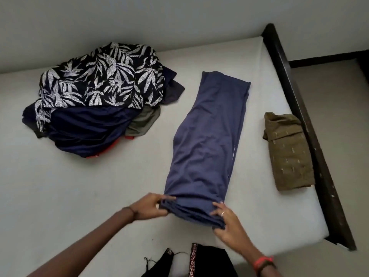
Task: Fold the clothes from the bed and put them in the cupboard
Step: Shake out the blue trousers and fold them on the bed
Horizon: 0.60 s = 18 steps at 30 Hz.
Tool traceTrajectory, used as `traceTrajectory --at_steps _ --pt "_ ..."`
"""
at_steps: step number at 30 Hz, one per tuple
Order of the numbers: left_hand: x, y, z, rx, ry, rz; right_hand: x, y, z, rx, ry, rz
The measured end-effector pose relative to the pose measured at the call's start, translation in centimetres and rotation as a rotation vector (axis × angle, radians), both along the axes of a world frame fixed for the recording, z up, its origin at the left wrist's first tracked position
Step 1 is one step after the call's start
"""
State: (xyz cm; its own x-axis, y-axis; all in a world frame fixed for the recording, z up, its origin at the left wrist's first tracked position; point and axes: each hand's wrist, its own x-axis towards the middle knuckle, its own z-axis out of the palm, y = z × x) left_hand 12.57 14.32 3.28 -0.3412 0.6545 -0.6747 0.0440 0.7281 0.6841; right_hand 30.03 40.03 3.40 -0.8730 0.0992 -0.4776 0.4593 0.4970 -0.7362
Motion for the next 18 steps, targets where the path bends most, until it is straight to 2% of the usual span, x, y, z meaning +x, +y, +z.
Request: traceTrajectory --at_steps 3,5,9,14,18 --pt "-3.5 1.5 1.4 0.06 -0.142 0.197 -4.0 3.2 2.1 -0.318 -0.115 -0.28" --pt "-5.5 3.0 1.8 0.104 -0.162 0.318 -6.5 5.4 2.7 -0.405 -0.139 -0.367" --pt "-8.2 6.9 0.8 0.099 -0.087 0.508 -10.8 7.7 2.0 -0.46 -0.161 -0.438" --pt "-10.4 11.1 -1.8 0.071 -0.045 0.741 -14.5 8.8 -1.9 -0.399 -0.21 -0.567" --pt "-9.1 10.7 -3.9 -0.045 -0.076 0.673 -14.2 8.6 -3.3 -0.505 -0.268 -0.607"
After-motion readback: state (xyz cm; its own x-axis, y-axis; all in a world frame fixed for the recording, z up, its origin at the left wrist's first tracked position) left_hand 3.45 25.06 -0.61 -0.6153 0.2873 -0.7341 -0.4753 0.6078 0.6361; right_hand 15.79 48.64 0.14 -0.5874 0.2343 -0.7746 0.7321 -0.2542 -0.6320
